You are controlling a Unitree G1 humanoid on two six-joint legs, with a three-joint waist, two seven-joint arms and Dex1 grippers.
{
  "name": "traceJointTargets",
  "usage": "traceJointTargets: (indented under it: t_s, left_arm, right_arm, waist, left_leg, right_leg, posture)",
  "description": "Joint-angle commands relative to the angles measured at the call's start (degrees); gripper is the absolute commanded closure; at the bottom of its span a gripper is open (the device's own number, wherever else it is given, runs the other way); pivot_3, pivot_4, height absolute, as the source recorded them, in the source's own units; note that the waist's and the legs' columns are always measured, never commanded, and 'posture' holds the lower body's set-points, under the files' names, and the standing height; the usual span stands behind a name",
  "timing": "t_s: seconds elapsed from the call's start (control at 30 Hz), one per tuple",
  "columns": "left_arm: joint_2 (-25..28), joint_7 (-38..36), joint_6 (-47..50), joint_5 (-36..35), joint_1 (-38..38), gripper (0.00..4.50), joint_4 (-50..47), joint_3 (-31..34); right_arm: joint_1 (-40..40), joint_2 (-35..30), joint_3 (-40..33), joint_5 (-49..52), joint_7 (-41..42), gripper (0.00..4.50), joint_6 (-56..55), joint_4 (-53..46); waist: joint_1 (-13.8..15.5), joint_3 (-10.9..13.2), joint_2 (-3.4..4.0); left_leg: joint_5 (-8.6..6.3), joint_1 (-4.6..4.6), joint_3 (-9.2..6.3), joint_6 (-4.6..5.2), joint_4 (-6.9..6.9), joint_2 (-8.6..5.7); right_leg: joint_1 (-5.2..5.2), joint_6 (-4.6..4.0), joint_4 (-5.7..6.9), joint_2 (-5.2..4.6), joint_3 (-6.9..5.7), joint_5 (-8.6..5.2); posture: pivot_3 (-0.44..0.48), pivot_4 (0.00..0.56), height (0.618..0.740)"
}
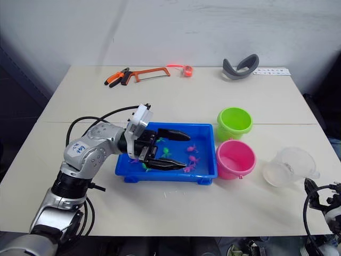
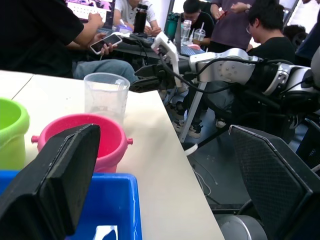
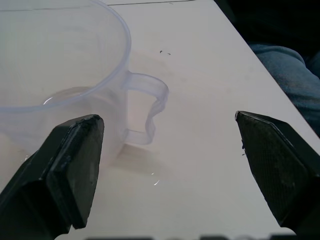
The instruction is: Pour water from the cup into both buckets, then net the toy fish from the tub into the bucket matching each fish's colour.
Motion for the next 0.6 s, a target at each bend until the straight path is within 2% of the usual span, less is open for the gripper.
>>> traceJointTargets:
  t_s: [0.03, 0.6]
  left_arm:
    - [-0.73, 0.68, -0.4, -0.17, -1.39, 0.0, -2.03, 0.24]
    - [-0.91, 2.05, 1.0, -0.97, -2.81, 0.0, -3.1, 0.9]
  right_arm:
    - [-1.77, -0.63, -0.33, -1.18, -0.72, 0.01, -0.08, 0.64]
    - [-12.82, 1.02, 2.48, -4.47, -0.75, 0.01, -4.32, 11.84]
  waist:
    - [0.0, 0.0, 0.0]
    - [-0.11, 0.03, 0.05]
  left_leg:
    - [0.0, 0.0, 0.01, 0.0, 0.0, 0.0]
    - [0.01, 0.06, 0.24, -0.01, -0.02, 0.05]
  right_leg:
    - [0.0, 0.01, 0.0, 0.0, 0.02, 0.01]
    - [-0.04, 0.09, -0.04, 0.16, 0.26, 0.05]
  posture:
    - [0.0, 0.15, 0.74]
    - [0.0, 0.15, 0.74]
